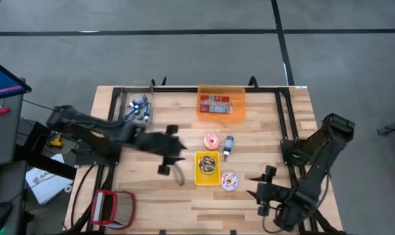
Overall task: Pick & Place Food Item
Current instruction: Put the purple donut into the yellow bin
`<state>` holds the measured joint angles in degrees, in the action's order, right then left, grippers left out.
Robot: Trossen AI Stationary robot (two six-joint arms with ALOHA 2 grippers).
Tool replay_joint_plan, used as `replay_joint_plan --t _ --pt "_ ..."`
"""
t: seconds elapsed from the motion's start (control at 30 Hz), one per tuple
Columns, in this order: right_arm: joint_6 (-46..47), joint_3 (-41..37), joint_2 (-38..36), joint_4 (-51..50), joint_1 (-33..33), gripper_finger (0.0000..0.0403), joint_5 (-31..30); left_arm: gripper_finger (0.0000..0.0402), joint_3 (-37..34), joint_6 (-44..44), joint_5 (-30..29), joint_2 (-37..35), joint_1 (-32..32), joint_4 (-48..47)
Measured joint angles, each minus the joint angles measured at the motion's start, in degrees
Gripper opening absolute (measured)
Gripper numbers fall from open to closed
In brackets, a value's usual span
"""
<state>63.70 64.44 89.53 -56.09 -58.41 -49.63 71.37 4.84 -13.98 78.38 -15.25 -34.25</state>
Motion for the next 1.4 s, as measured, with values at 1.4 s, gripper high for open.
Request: replay_joint_plan --t 1.4 --pt "-4.96 -1.63 12.23 12.13 32.94 0.0220 45.10 0.0166 -27.45 19.79 -36.64 -28.62 -32.50 34.70"
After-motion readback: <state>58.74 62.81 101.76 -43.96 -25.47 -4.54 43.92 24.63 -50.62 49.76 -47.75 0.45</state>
